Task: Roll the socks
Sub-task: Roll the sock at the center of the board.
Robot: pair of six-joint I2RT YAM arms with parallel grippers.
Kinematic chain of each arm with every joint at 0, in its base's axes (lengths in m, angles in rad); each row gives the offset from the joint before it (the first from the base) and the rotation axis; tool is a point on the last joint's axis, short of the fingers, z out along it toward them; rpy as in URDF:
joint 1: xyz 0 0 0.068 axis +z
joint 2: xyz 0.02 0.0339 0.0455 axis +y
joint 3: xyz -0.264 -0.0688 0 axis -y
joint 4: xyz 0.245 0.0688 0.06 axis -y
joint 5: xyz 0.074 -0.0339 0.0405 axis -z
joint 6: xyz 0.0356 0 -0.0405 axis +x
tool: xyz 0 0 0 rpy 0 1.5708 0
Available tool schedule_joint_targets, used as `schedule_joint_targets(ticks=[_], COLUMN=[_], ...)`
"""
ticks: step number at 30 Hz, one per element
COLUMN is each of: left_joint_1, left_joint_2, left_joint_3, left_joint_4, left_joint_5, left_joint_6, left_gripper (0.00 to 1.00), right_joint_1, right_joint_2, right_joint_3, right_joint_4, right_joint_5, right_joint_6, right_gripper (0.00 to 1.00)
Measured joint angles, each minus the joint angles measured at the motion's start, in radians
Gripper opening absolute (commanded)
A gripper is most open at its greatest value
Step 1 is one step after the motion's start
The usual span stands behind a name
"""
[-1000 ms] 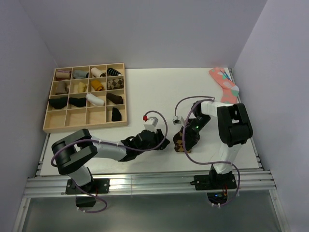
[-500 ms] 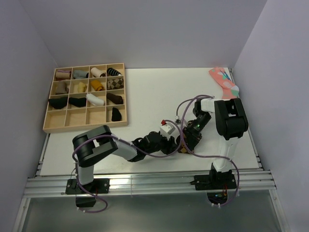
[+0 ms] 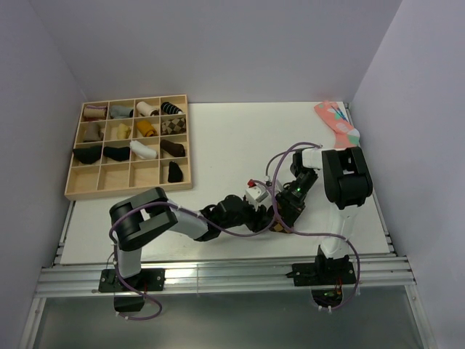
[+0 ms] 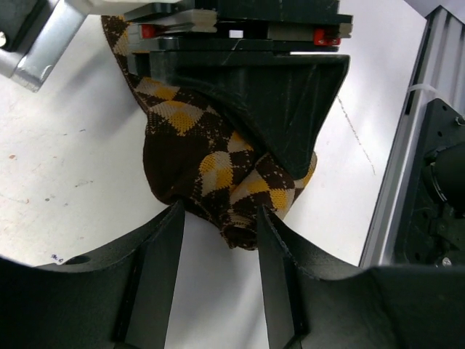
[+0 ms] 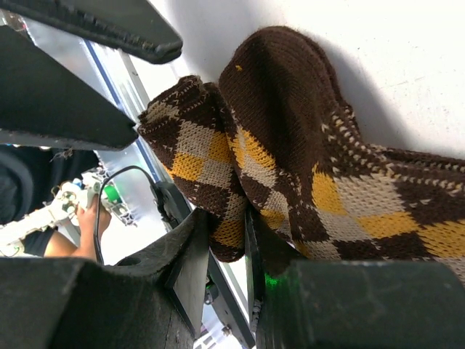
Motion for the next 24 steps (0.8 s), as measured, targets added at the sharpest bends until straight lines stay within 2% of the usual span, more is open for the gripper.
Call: schedule_joint_targets(ticks=[8,24], left_joint_1=[0.006,0.038], left_joint_2=[0.005,0.114], left_joint_3=[0.009,0.065], left_joint_4=[0.034,0.046], left_joint_5=[0.086,0.227], left_joint_6=[0.000,-0.003], left_gripper=[0.51,0.48], right_joint_1=[0.000,0.000], right_joint_2=[0.013,0.030], right_joint_3=[0.007,0.022], right_joint_4=[-0.008,-0.019], right_joint_5=[0.000,0.002], right_joint_6=[0.008,0.023], right_gripper=[0.19,0.19])
